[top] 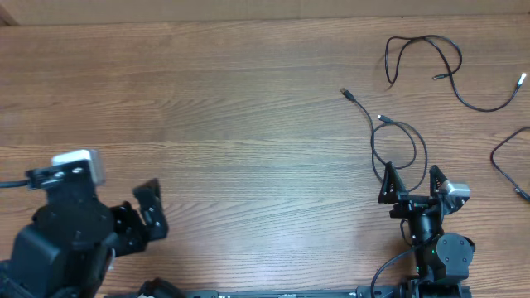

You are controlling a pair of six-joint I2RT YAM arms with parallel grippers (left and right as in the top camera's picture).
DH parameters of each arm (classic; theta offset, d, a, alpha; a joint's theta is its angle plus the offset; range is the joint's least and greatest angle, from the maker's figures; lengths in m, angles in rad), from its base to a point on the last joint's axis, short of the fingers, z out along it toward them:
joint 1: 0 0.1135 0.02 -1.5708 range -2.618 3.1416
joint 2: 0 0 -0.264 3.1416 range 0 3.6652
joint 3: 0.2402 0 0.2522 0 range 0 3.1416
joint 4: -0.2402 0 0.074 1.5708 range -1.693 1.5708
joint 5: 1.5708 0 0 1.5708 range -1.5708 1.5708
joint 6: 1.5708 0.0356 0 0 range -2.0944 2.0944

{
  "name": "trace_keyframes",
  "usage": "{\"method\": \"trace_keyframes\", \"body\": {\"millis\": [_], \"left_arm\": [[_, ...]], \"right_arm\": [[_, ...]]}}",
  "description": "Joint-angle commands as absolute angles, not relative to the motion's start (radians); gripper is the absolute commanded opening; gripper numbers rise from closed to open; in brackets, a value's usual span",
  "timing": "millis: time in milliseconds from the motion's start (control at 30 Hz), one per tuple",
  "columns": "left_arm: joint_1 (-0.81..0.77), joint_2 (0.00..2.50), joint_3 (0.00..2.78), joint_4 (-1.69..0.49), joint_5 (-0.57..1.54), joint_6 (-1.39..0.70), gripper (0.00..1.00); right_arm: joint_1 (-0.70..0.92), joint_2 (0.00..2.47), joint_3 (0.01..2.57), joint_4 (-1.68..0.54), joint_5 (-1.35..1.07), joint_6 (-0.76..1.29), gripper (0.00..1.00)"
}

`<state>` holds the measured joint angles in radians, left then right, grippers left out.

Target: Untangle cables

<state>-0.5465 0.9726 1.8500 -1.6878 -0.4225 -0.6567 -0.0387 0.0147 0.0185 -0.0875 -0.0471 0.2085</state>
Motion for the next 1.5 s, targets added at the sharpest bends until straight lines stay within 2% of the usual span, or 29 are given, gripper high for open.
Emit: {"method": "trace_keyframes", "body": {"millis": [0,200,700,1033,1467], "left_arm": [[-0.432,0.946,1.847,-1.689,-0.421,-0.677,1.0],[-0.263,0.839,1.847,-1.689,-0.421,-0.677,1.0],[-0.082,0.358,1.848,-1.689,-0.421,-0.677,1.0],[-0.057,0.14,1.848,-1.689,-0.421,-0.677,1.0],[0.014,0.043,1.849,-1.689,-0.421,-0.677,1.0]], "right_arm": [[-0.041,0.011,0.008,-0.081,-0.039,0.213,1.0],[-0.041,0.011,0.008,-0.081,-0.038,0.213,1.0],[-0.041,0.011,0.008,-0.081,-0.038,0.213,1.0],[-0.041,0.011,0.008,-0.081,-0.038,0.213,1.0],[-0.041,0.011,0.008,-0.081,-0.038,0.213,1.0]]}}
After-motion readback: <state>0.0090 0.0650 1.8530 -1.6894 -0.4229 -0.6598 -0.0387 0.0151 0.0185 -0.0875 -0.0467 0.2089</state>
